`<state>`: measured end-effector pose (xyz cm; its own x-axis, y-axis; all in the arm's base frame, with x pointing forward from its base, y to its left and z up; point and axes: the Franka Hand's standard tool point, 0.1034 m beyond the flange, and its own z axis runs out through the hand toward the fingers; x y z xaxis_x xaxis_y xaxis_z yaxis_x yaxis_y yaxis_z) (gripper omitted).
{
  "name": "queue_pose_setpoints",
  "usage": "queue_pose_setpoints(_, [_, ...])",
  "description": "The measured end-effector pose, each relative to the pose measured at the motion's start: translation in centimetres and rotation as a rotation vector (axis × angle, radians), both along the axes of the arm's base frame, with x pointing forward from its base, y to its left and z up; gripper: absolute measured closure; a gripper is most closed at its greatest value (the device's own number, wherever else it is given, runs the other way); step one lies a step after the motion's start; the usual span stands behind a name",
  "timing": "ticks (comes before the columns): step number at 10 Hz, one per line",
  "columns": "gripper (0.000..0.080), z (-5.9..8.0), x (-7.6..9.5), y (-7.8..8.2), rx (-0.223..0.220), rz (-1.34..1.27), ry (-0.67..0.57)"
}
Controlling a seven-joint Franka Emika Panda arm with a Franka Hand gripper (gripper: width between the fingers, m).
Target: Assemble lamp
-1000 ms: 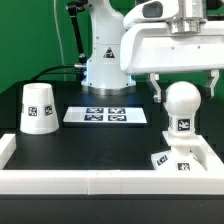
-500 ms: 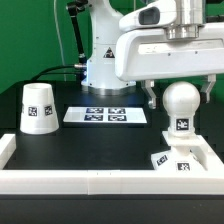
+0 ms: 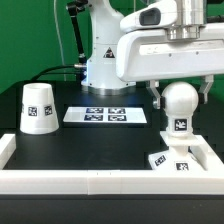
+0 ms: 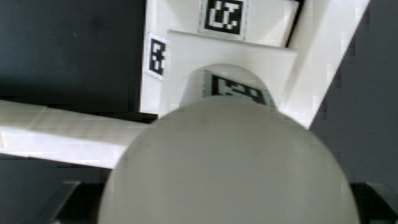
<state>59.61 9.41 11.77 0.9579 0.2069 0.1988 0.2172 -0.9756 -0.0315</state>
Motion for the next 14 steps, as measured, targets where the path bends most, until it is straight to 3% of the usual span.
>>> queue_pose_setpoints(4, [0.0222, 0.04, 0.04, 0.04, 0.036, -0.178, 0.012])
queue_pose_setpoints(11, [0.022, -0.17, -0.13, 0.06, 0.153, -0.865, 0.082])
queue_pose_setpoints(13, [0.022, -0.19, 0.06, 0.21, 0.21, -1.127, 0.135])
queue_pose_setpoints(14, [0.022, -0.24, -0.06, 0.42, 0.202, -1.164, 0.166])
